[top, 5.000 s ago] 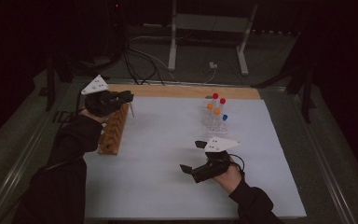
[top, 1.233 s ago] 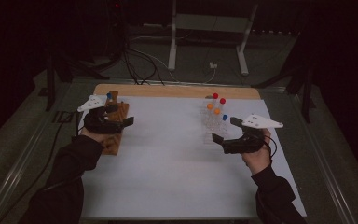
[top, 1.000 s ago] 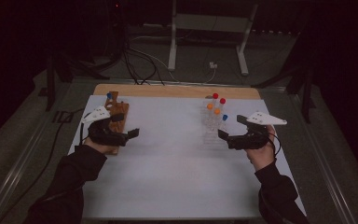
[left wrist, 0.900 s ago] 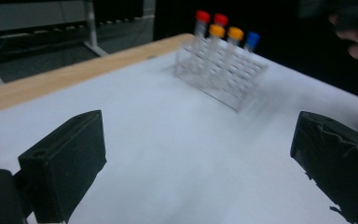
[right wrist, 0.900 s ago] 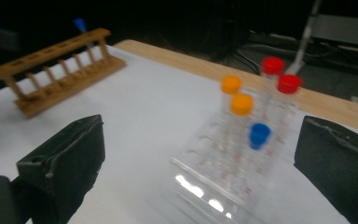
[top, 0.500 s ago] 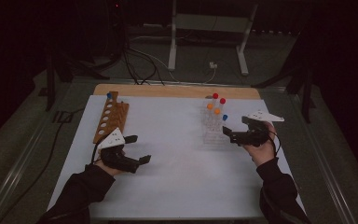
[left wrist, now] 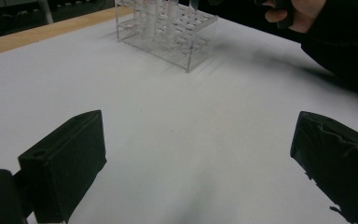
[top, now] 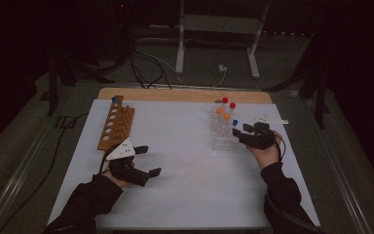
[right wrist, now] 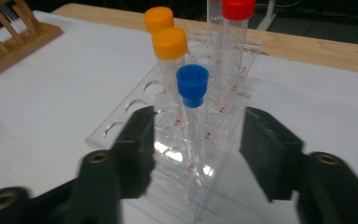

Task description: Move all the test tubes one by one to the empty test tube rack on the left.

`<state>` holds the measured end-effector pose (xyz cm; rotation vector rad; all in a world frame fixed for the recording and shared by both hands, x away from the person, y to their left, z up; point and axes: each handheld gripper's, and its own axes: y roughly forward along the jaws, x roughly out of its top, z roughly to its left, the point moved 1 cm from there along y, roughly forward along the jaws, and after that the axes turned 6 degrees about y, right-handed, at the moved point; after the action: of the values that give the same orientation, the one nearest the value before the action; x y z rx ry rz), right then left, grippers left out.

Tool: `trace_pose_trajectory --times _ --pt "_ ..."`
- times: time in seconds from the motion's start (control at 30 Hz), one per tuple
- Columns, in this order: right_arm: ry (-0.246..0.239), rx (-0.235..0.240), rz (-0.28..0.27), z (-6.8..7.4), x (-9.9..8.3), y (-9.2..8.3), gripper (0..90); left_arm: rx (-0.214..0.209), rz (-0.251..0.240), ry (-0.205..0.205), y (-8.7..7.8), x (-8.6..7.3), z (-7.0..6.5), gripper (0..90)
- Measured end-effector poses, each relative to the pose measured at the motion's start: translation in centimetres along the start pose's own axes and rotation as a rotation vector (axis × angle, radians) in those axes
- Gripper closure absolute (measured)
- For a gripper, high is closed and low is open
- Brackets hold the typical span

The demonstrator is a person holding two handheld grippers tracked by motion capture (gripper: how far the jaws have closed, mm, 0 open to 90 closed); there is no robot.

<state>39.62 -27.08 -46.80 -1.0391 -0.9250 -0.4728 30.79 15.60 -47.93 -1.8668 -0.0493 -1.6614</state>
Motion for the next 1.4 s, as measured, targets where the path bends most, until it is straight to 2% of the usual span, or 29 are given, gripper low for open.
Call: trace_pose_trajectory --times 0.07,0.23,0.37,0.43,0.67,0.73,0.87,1.0,1.13,1.4 --pt "0.002 0.004 0.008 0.0 0.2 0.4 54.7 0.000 0.002 0.001 0.0 0.0 0.0 4.2" --pt "0.013 0.020 0.025 0.0 0.3 1.3 63.5 -0.002 0.004 0.003 0.0 0.0 -0.1 4.2" --pt "0.008 0.019 0.027 0.1 0.3 1.7 75.1 -0.008 0.003 0.001 0.0 0.0 0.0 4.2" --pt "-0.003 0.002 0.025 0.2 0.3 1.7 76.4 -0.010 0.006 -0.002 0.0 0.0 0.0 4.1" --pt "-0.019 -0.006 -0.022 0.4 1.5 0.0 77.0 -0.023 -0.012 -0.020 -0.3 0.4 0.1 4.2" --pt "-0.032 -0.008 -0.041 0.6 2.1 -0.8 77.1 -0.004 -0.008 -0.023 -0.4 0.7 0.1 4.2" --pt "-0.063 -0.001 -0.071 1.3 3.2 -2.4 77.0 -0.001 0.008 -0.019 -0.5 1.2 0.2 4.2" --pt "-0.099 0.029 -0.085 2.4 3.9 -3.9 77.1 -0.016 0.014 -0.024 -0.5 1.8 0.1 4.2" --pt "-0.130 0.080 -0.088 4.0 3.8 -4.9 77.1 -0.036 0.009 -0.020 -0.4 2.6 0.0 4.2" --pt "-0.177 0.211 -0.039 7.5 1.4 -4.8 77.1 -0.088 0.008 0.023 0.2 5.0 -0.6 4.3"
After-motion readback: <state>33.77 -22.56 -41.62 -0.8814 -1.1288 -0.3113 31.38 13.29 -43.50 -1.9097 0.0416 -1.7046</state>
